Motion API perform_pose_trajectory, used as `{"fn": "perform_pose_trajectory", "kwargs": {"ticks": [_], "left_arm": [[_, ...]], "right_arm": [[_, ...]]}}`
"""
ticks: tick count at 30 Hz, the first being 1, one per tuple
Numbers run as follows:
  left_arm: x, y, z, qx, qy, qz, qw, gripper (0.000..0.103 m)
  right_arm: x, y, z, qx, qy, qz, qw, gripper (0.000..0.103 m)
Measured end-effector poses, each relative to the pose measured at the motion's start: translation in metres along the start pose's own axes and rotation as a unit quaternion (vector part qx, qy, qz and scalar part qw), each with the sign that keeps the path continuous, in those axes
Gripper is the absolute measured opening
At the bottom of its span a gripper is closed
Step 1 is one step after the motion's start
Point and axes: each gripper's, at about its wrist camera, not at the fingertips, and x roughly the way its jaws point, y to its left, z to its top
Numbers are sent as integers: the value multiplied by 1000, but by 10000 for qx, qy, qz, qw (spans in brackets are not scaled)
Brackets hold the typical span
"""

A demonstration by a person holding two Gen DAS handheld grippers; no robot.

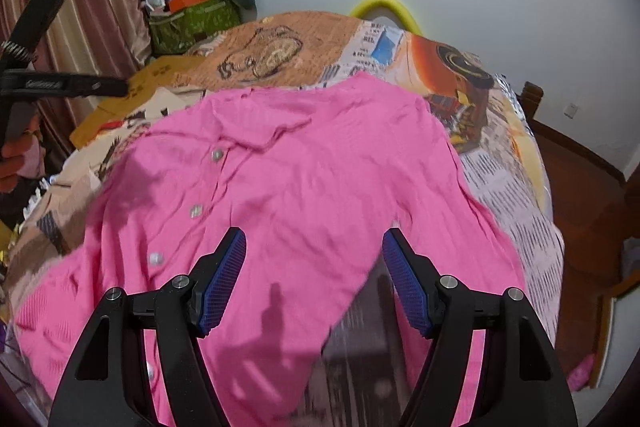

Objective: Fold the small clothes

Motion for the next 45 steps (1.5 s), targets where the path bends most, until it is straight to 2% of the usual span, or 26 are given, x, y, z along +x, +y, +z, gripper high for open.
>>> {"fn": "perform_pose_trajectory", "kwargs": {"ticks": [4, 9, 11, 12, 13, 14, 15, 16, 18, 22, 27, 29, 31, 33, 37, 40, 41, 42, 45], "left_arm": [[13, 8, -48, -259, 547, -370, 9975, 76], [33, -14, -93, -104, 1062, -749, 9915, 76], [33, -23, -100, -34, 953, -737, 9927, 74], [30, -29, -102, 63, 816, -745, 9939, 62], [29, -32, -103, 119, 786, -820, 9935, 46], [27, -34, -103, 131, 743, -874, 9933, 35], [26, -34, -103, 122, 737, -878, 9933, 13], [25, -34, -103, 130, 729, -784, 9942, 2], [23, -25, -103, 164, 632, -304, 9974, 1], [22, 23, -110, -183, 650, 84, 9977, 0], [8, 50, -110, -680, 711, -389, 9944, 3], [4, 44, -105, -655, 689, -558, 9939, 12], [6, 32, -100, -633, 672, -764, 9928, 30], [15, 18, -94, -668, 752, -1056, 9893, 33], [34, -8, -88, -790, 1043, -1528, 9796, 33], [37, -21, -82, -699, 933, -1415, 9831, 31], [38, -23, -81, -664, 902, -1342, 9846, 27], [40, -25, -80, -642, 880, -1220, 9865, 12], [43, -21, -77, -695, 843, -1160, 9872, 6]], "right_arm": [[-2, 3, -20, -5, 293, -119, 9995, 67], [5, 6, -50, 70, 703, -224, 9972, 67], [8, 6, -58, 130, 834, -226, 9962, 67], [9, 7, -61, 158, 890, -220, 9957, 67], [10, 8, -64, 173, 926, -209, 9953, 67], [10, 9, -66, 170, 951, -202, 9951, 67], [10, 11, -68, 147, 973, -201, 9949, 67], [10, 13, -70, 122, 985, -207, 9948, 67], [9, 16, -71, 58, 987, -225, 9948, 67], [8, 15, -74, 40, 915, -184, 9956, 67], [7, 10, -79, 86, 914, -123, 9957, 67], [7, 11, -81, 103, 914, -118, 9957, 67], [7, 14, -81, 50, 918, -168, 9956, 67], [7, 15, -81, -1, 907, -220, 9956, 65], [5, 16, -82, -1, 905, -208, 9957, 65], [4, 16, -84, 4, 904, -182, 9957, 63], [4, 16, -84, 6, 899, -175, 9958, 63], [4, 16, -84, 11, 896, -168, 9958, 63], [4, 15, -85, 39, 886, -153, 9959, 63]]}}
